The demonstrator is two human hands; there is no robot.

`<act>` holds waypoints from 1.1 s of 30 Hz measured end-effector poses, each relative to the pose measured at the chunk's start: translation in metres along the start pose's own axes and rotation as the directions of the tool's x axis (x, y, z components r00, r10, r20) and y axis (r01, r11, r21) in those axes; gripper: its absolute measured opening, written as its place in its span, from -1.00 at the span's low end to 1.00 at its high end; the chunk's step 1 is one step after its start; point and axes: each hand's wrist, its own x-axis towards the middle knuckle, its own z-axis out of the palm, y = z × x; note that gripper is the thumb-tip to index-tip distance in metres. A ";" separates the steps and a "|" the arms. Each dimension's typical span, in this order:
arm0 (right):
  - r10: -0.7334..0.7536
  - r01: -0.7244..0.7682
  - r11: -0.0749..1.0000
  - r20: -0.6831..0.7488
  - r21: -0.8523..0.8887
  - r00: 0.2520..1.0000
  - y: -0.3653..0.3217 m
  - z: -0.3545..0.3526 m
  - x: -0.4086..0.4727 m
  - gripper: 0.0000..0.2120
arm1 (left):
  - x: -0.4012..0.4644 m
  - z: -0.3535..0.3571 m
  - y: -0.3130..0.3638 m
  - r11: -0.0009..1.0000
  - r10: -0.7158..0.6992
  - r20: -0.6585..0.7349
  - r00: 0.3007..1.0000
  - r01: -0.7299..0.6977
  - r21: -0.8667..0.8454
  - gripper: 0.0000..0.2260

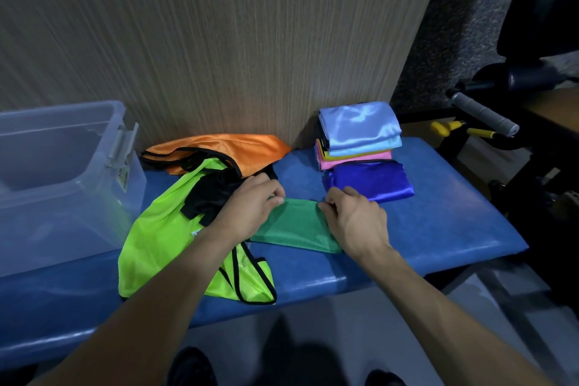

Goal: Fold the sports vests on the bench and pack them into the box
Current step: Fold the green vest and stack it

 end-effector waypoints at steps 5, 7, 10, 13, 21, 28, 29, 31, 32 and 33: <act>0.122 -0.122 0.992 0.011 -0.027 0.992 -0.003 -0.008 -0.001 -0.61 | -0.001 0.009 -0.003 0.993 0.023 0.053 0.998 -0.029 0.118 -0.78; 0.171 -0.170 0.985 0.038 -0.028 0.985 -0.008 -0.009 -0.001 -0.62 | -0.002 0.009 -0.002 0.989 0.018 0.059 0.998 -0.026 0.145 -0.75; 0.280 -0.288 0.951 0.084 0.113 0.956 -0.012 -0.006 0.003 -0.64 | -0.005 0.011 -0.001 0.985 0.023 0.051 0.998 -0.031 0.168 -0.74; 0.370 -0.389 0.864 0.122 0.320 0.921 -0.017 -0.002 0.005 -0.65 | -0.010 0.011 -0.002 0.978 0.042 0.058 0.997 -0.053 0.201 -0.63; 0.355 -0.249 0.743 -0.050 0.621 0.934 -0.018 0.004 0.008 -0.78 | -0.016 -0.008 -0.014 0.948 0.017 0.115 0.993 -0.052 0.314 -0.49; 0.286 -0.146 0.798 -0.154 0.585 0.946 0.000 0.006 0.012 -0.77 | -0.005 -0.030 -0.024 0.982 -0.106 0.191 0.976 0.073 0.174 -0.77; 0.277 -0.134 0.800 -0.163 0.585 0.947 0.001 0.006 0.012 -0.77 | -0.001 -0.032 -0.021 0.991 -0.112 0.131 0.985 0.101 0.088 -0.82; 0.268 -0.127 0.804 -0.164 0.580 0.949 0.002 0.007 0.013 -0.77 | 0.007 -0.034 -0.011 0.992 -0.104 0.049 0.993 0.107 -0.073 -0.86; 0.262 -0.126 0.809 -0.161 0.574 0.951 0.003 0.007 0.013 -0.77 | 0.010 -0.032 -0.006 0.990 -0.078 0.081 0.994 0.087 -0.114 -0.87; 0.257 -0.124 0.814 -0.160 0.567 0.953 0.004 0.008 0.014 -0.77 | 0.011 -0.028 -0.001 0.992 -0.048 0.144 0.988 0.065 -0.112 -0.85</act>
